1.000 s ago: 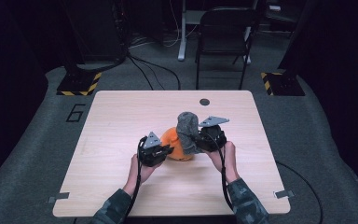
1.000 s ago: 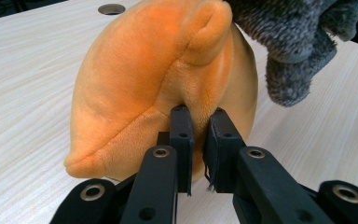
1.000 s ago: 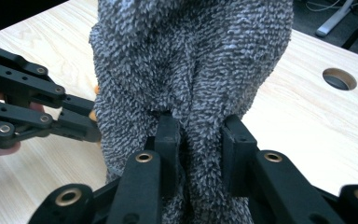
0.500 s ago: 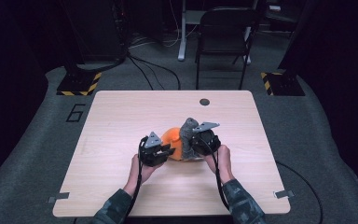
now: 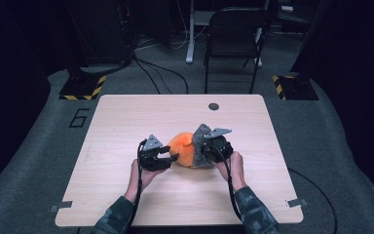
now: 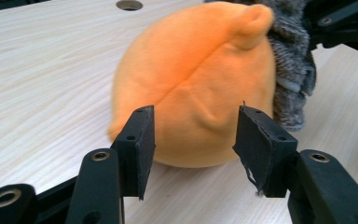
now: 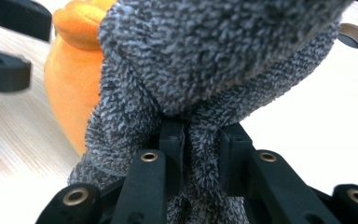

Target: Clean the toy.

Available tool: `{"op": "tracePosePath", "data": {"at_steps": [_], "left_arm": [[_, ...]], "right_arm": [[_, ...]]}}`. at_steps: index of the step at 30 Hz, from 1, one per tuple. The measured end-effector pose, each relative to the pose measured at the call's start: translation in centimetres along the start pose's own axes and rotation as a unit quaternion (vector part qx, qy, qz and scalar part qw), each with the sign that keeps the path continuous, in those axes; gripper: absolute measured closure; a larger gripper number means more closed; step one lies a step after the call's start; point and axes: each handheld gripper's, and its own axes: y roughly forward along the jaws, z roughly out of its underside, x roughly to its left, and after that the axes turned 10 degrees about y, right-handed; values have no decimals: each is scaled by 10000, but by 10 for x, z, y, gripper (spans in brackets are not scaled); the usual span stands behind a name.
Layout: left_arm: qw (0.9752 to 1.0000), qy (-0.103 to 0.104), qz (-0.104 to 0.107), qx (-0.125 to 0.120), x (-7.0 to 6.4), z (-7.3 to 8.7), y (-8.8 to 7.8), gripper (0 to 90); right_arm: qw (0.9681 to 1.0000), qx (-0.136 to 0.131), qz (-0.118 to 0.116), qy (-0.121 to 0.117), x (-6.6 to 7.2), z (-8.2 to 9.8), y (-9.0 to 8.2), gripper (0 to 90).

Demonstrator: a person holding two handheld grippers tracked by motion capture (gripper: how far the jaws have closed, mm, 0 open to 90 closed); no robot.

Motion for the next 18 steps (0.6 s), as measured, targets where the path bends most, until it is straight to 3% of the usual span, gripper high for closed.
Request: {"op": "tracePosePath", "data": {"at_steps": [6, 12, 15, 18], "left_arm": [[9999, -67, -79, 33, 10, 3, -1, 448], [9997, -216, 63, 76, 20, 7, 2, 424], [9989, -414, 238, -33, 28, 11, 7, 416], [9988, -398, 297, 9, 31, 11, 12, 424]], "right_arm": [[10000, 14, -34, -46, -4, 1, 0, 748], [10000, 29, 0, -9, -4, 1, 1, 748], [10000, 28, -8, -7, -4, 1, 1, 748], [10000, 35, -8, -6, -5, 2, 1, 748]]}}
